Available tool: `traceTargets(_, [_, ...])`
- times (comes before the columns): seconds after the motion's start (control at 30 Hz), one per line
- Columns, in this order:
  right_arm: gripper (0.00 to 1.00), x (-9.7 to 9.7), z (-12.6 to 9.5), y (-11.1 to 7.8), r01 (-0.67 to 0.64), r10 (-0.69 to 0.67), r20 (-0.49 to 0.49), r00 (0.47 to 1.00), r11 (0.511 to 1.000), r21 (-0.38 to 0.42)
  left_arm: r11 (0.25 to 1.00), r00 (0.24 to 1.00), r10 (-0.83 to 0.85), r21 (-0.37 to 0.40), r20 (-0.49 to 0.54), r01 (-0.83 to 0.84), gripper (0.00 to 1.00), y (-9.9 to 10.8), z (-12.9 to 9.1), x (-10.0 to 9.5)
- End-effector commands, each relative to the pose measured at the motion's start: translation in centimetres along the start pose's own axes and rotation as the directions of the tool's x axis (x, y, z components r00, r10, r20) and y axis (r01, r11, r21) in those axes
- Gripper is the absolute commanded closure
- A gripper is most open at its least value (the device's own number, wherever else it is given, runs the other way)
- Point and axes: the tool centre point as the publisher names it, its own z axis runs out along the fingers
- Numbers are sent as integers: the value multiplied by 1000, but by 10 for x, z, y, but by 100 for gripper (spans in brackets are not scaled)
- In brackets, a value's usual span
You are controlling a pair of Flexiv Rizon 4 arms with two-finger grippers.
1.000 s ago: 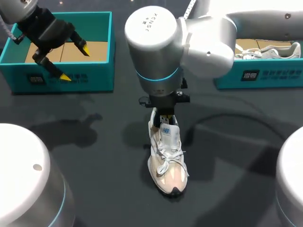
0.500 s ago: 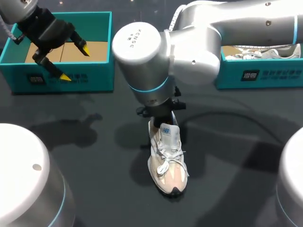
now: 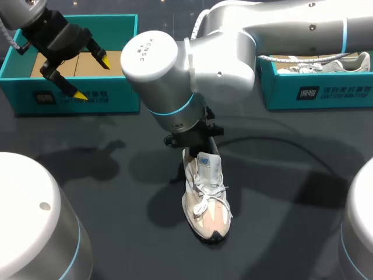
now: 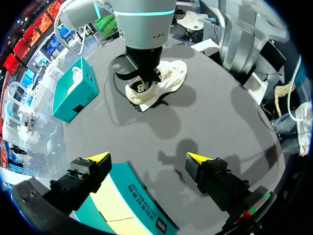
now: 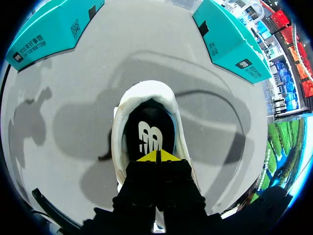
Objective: Take the shoe out of the shoebox, open the shoe tongue, remove and reinsert the insole, then place the shoe into the shoebox
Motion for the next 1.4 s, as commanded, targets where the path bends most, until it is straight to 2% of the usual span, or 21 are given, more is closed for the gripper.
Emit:
traceTargets(0.03, [100, 4, -7, -9, -153, 152, 117, 981, 988, -7, 1000, 1000, 1, -2, -2, -1, 0, 0, 0, 0])
traceTargets(0.23, [100, -7, 16, -12, -161, 155, 145, 977, 986, 36, 1000, 1000, 1, -2, -2, -1, 0, 0, 0, 0])
traceTargets(0.37, [100, -10, 34, -13, -170, 162, 114, 980, 983, 64, 1000, 1000, 1, -2, -2, -1, 0, 0, 0, 0])
traceTargets(0.57, [100, -4, 50, -13, -166, 161, 55, 985, 982, 91, 1000, 1000, 1, -2, -2, -1, 0, 0, 0, 0])
traceTargets(0.7, [100, -1, 41, -12, -164, 162, 40, 986, 985, 56, 1000, 1000, 1, -2, -2, -1, 0, 0, 0, 0])
traceTargets(0.9, [100, -4, 13, -6, -151, 152, 90, 984, 988, -13, 1000, 1000, 1, -2, -2, -1, 0, 0, 0, 0])
traceTargets(1.0, [100, -3, 10, -3, -140, 141, 110, 984, 990, -15, 1000, 1000, 1, -2, -2, -1, 0, 0, 0, 0])
traceTargets(1.27, [100, -7, 47, 1, -124, 122, 58, 991, 992, 32, 1000, 1000, 1, -2, -2, -1, 0, 0, 0, 0])
traceTargets(1.4, [100, -5, 64, 1, -128, 123, 53, 991, 988, 84, 1000, 1000, 1, -2, -2, -1, 0, 0, 0, 0])
